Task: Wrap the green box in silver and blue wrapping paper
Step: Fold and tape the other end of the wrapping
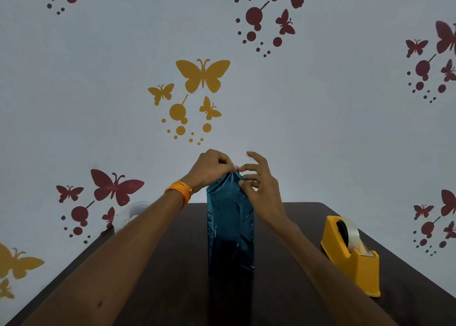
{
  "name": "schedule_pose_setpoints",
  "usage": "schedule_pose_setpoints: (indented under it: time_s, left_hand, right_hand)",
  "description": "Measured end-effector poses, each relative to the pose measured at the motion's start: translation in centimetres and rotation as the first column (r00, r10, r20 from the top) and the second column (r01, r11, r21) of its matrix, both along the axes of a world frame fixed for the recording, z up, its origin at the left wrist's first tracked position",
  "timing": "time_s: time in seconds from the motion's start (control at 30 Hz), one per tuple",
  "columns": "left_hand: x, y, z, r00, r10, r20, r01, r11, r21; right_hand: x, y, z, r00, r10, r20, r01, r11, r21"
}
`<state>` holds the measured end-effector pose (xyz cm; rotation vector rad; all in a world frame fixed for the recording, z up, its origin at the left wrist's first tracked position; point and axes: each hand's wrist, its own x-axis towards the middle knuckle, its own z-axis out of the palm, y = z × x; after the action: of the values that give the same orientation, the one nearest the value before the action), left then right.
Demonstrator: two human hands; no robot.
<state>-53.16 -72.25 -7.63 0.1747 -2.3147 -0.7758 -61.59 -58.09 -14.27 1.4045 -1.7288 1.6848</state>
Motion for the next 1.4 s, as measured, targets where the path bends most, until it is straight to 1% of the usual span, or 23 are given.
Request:
schedule_pose_setpoints:
  time_s: [0.13, 0.2, 0.23, 0.37, 0.53, 0.8, 0.87, 0.97, 1.03, 1.13, 1.2, 1.3, 1.4]
  left_hand:
    - [0.0, 0.1, -0.4, 0.999, -0.008, -0.045, 0.01, 0.999, 0.034]
    - [0.1, 0.1, -0.4, 0.997, -0.055, -0.058, 0.06, 0.993, 0.099]
    - [0.3, 0.1, -0.4, 0.995, -0.085, -0.054, 0.091, 0.99, 0.108]
    - [0.5, -0.2, -0.3, 0.99, -0.137, -0.04, 0.136, 0.99, -0.021]
    - [0.7, -0.9, 0.0, 0.992, -0.122, -0.034, 0.117, 0.986, -0.115]
    - [0.8, -0.6, 0.4, 0.993, -0.093, -0.077, 0.09, 0.995, -0.038]
    - [0.9, -0.7, 0.5, 0.995, -0.093, -0.039, 0.091, 0.994, -0.057]
    - [1.1, -1.0, 0.7, 0.991, -0.099, 0.085, 0.107, 0.99, -0.096]
    - [1.0, -1.0, 0.8, 0.988, -0.106, 0.111, 0.118, 0.987, -0.105]
    - [0.8, -0.7, 1.0, 0.991, -0.097, 0.091, 0.111, 0.981, -0.162]
    - [0.7, -0.6, 1.0, 0.992, -0.104, 0.074, 0.115, 0.978, -0.173]
    - [0.4, -0.7, 0.7, 0.993, -0.106, 0.056, 0.112, 0.984, -0.14]
    - [-0.1, -0.7, 0.1, 0.994, -0.106, 0.029, 0.108, 0.991, -0.077]
  right_hand:
    - [0.0, -0.3, -0.1, 1.0, -0.013, 0.009, 0.014, 0.999, -0.045]
    - [-0.1, -0.3, -0.1, 1.0, -0.019, 0.006, 0.019, 0.998, -0.052]
    - [-0.1, -0.4, 0.0, 1.0, -0.018, 0.01, 0.019, 0.998, -0.052]
    - [-0.1, -0.2, 0.3, 0.999, 0.01, 0.048, -0.007, 0.998, -0.062]
    - [0.1, -0.2, 0.4, 0.996, 0.04, 0.08, -0.036, 0.998, -0.048]
    - [0.2, -0.4, 0.5, 0.992, 0.048, 0.113, -0.043, 0.998, -0.05]
    - [0.3, -0.3, 0.6, 0.992, 0.052, 0.113, -0.047, 0.998, -0.05]
    - [0.2, -0.2, 0.8, 0.99, 0.06, 0.124, -0.054, 0.997, -0.054]
    - [0.2, -0.2, 1.0, 0.989, 0.056, 0.134, -0.05, 0.998, -0.046]
    - [0.1, -0.2, 1.1, 0.984, 0.068, 0.164, -0.061, 0.997, -0.049]
    - [0.0, 0.0, 1.3, 0.979, 0.07, 0.193, -0.062, 0.997, -0.046]
    - [-0.5, 0.2, 1.3, 0.968, 0.086, 0.235, -0.085, 0.996, -0.015]
    - [-1.5, 0.2, 0.8, 0.961, 0.052, 0.273, -0.063, 0.998, 0.03]
